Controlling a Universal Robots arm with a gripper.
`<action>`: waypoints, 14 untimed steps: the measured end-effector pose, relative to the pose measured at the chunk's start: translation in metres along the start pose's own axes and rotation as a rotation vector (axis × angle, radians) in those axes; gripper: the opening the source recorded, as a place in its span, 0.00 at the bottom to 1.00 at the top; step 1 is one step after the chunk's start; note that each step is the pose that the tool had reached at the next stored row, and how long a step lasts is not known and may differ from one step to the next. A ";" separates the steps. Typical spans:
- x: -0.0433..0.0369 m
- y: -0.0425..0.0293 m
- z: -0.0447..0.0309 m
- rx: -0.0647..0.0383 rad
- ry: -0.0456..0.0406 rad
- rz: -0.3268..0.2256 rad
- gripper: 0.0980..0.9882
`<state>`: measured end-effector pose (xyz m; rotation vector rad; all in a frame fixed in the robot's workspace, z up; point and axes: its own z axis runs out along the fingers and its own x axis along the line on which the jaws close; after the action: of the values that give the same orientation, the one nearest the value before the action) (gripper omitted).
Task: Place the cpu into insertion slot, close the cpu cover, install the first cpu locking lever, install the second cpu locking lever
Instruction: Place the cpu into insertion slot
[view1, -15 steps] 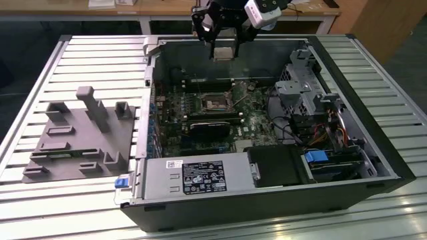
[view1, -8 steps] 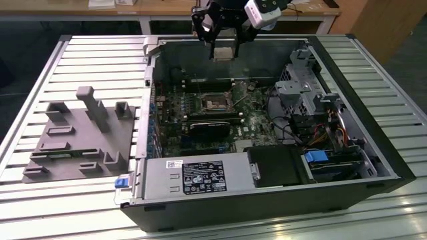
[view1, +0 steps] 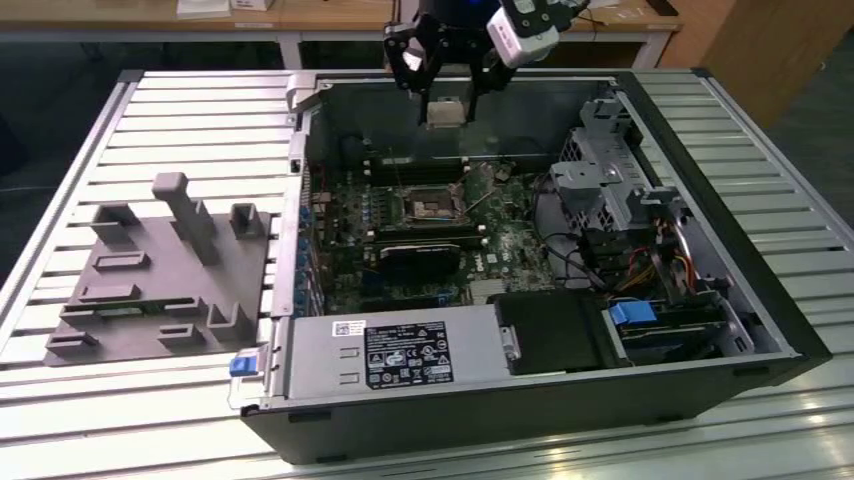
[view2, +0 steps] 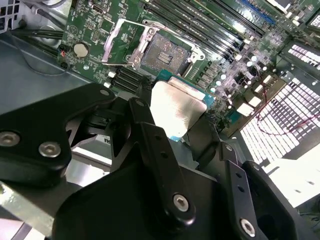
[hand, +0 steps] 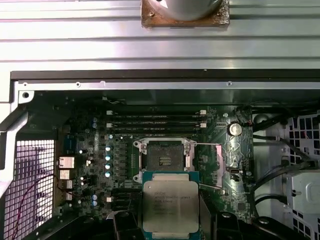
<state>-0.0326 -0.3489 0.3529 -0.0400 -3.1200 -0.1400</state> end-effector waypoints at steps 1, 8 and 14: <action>0.0000 -0.0001 0.0017 0.000 0.0000 0.000 0.49; 0.0000 -0.0012 0.0136 0.000 0.0001 0.000 0.49; -0.0002 -0.0021 0.0229 0.000 -0.0003 0.003 0.49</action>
<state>-0.0329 -0.3489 0.3299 -0.0443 -3.1201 -0.1402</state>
